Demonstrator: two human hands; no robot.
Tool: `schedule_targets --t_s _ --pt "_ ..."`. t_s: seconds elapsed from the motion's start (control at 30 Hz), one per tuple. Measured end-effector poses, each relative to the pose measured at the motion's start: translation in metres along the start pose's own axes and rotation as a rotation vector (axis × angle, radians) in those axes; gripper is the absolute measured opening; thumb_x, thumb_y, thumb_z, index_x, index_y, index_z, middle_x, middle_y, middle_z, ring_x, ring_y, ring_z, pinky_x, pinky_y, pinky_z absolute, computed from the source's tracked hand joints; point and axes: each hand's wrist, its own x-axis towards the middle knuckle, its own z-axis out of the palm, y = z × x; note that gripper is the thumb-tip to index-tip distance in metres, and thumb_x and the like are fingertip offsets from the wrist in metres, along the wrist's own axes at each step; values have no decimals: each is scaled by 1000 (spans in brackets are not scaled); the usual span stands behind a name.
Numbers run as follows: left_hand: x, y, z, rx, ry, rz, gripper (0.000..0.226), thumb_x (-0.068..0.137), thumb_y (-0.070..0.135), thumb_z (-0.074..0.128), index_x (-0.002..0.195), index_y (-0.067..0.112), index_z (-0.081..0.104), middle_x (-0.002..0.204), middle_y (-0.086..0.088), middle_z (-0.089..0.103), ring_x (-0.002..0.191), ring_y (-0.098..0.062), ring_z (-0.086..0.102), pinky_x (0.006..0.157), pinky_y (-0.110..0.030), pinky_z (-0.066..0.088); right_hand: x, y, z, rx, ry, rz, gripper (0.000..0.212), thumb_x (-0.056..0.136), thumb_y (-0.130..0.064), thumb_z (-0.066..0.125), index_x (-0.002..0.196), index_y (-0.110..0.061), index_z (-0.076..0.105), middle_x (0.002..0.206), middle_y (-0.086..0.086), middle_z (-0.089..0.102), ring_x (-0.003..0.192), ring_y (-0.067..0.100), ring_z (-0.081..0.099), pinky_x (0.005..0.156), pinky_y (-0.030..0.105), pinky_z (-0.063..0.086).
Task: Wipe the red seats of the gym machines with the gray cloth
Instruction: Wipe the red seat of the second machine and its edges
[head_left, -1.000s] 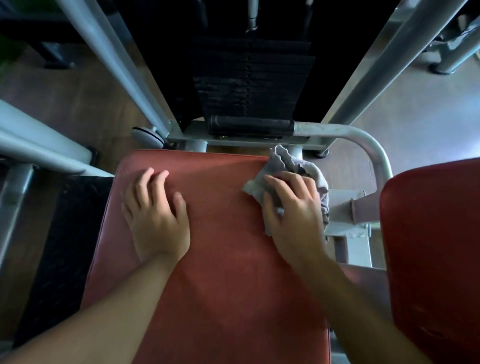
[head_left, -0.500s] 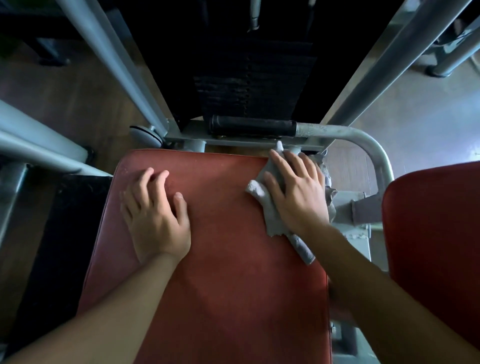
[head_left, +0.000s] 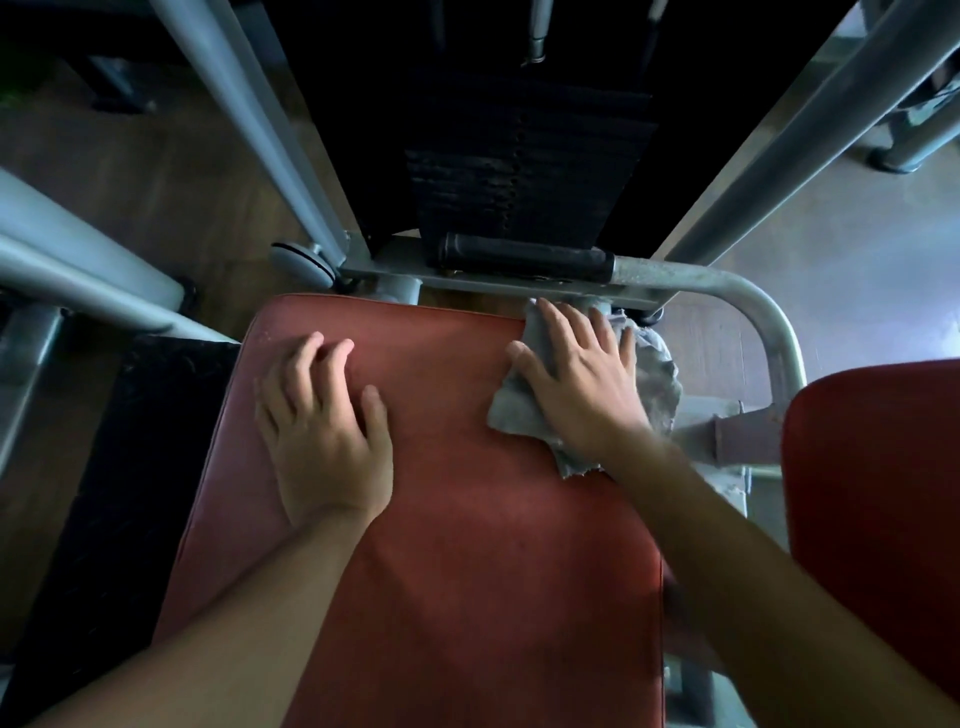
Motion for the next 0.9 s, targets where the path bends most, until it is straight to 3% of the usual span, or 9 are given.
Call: schedule_targets --t_s 0.1,0.23,0.4,0.5,0.57,0.63,0.77,0.9 --pt "0 0 1 6 19 15 44 94 27 51 137 17 53 150 -6 46 133 -38 42 112 -59 32 13 -2 9 -144 137 -65 55 99 -60 28 143 -31 42 141 -7 51 135 23 40 116 46 20" --pt "2 -1 1 6 23 11 45 94 26 52 137 16 55 150 -6 46 136 -35 40 115 -57 31 46 -1 -9 -171 -45 -258 45 101 -58 35 138 -37 49 140 -11 57 123 23 56 91 34 39" --pt "0 -3 1 14 18 16 45 95 28 51 139 16 54 151 -7 46 137 -37 43 116 -56 29 28 31 -18 -130 -89 -414 60 97 -63 25 152 -39 32 145 -12 50 130 17 48 103 39 37" --pt "1 -2 2 11 7 19 45 96 27 51 139 16 53 151 -7 45 139 -36 43 118 -55 28 32 32 -20 -138 -50 -412 59 97 -64 27 150 -40 35 138 -11 55 123 16 52 91 32 40" --pt "2 -1 3 3 -1 5 45 95 27 53 139 17 53 152 -5 45 140 -35 42 119 -54 26 46 22 -22 -138 -110 -392 53 100 -62 31 148 -42 37 140 -11 56 122 16 54 85 26 36" --pt "2 -3 3 6 -4 0 45 95 27 54 139 18 53 152 -5 44 140 -34 41 119 -54 26 48 22 -23 -129 -153 -421 52 101 -60 32 150 -42 35 143 -11 54 124 17 54 88 26 37" --pt "0 -4 2 8 4 11 45 96 27 53 139 16 54 152 -6 45 140 -35 42 118 -55 27 27 35 -20 -155 -93 -427 59 99 -62 24 153 -41 28 141 -8 54 123 20 53 100 42 41" --pt "1 -2 3 -17 -9 -5 46 95 29 51 139 18 54 153 -3 44 141 -32 39 119 -53 26 43 9 -17 -166 -118 -440 56 98 -62 29 151 -42 32 142 -12 52 126 18 52 100 35 39"
